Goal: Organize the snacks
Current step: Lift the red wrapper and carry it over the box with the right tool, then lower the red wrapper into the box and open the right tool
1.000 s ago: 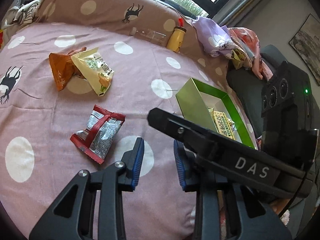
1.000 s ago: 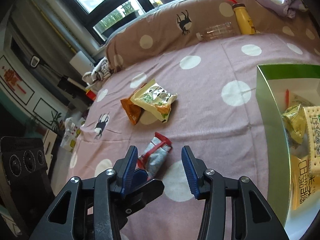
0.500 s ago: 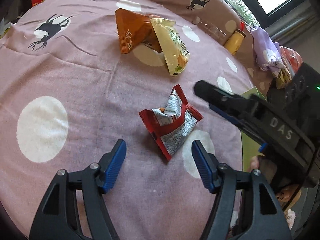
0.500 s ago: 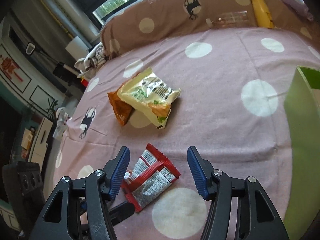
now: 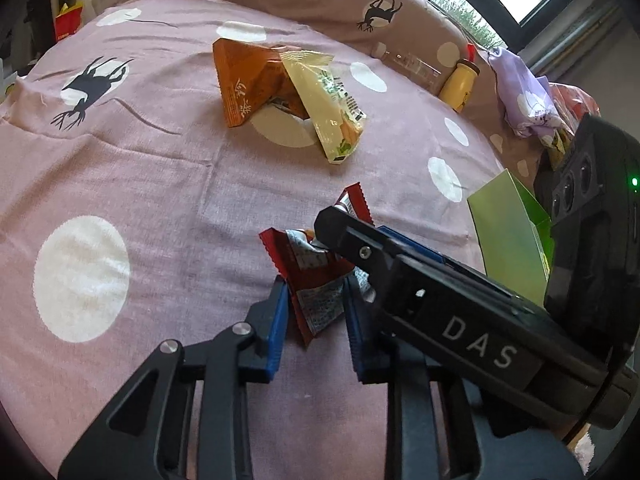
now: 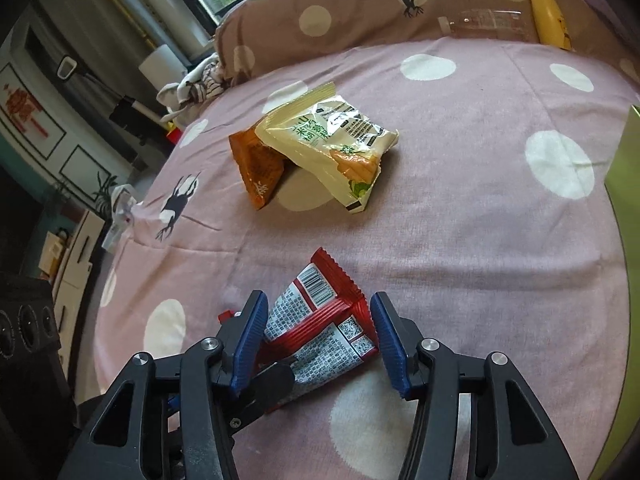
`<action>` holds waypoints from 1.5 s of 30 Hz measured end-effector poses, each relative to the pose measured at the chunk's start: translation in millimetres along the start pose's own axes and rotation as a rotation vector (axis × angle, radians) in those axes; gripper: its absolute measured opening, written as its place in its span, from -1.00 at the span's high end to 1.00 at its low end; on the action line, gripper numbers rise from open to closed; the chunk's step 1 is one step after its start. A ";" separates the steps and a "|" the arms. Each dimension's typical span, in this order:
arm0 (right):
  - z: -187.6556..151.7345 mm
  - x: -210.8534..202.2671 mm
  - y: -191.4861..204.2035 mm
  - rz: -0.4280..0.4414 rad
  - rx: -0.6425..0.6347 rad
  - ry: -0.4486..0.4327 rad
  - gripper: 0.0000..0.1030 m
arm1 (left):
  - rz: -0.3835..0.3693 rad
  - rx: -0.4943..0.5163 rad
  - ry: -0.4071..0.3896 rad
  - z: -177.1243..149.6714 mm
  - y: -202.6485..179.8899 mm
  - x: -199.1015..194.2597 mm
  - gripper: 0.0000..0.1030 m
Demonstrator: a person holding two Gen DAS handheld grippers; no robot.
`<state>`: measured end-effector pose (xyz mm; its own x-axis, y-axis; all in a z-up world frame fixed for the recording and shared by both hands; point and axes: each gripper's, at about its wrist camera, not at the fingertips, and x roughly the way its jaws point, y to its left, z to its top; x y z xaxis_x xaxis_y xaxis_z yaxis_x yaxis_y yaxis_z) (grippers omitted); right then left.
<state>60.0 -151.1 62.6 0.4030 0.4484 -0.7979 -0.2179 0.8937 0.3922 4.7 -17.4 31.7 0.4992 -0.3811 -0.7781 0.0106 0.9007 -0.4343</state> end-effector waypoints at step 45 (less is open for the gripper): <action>-41.2 -216.3 -205.2 -0.370 0.639 -0.377 -0.29 | -0.322 0.492 0.101 -20.5 -262.1 53.5 -0.04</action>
<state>-19.1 -432.2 135.9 0.6453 -0.0027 -0.7639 0.4886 0.7702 0.4100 10.9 -278.2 94.6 0.3195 -0.6475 -0.6918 0.5602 0.7179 -0.4132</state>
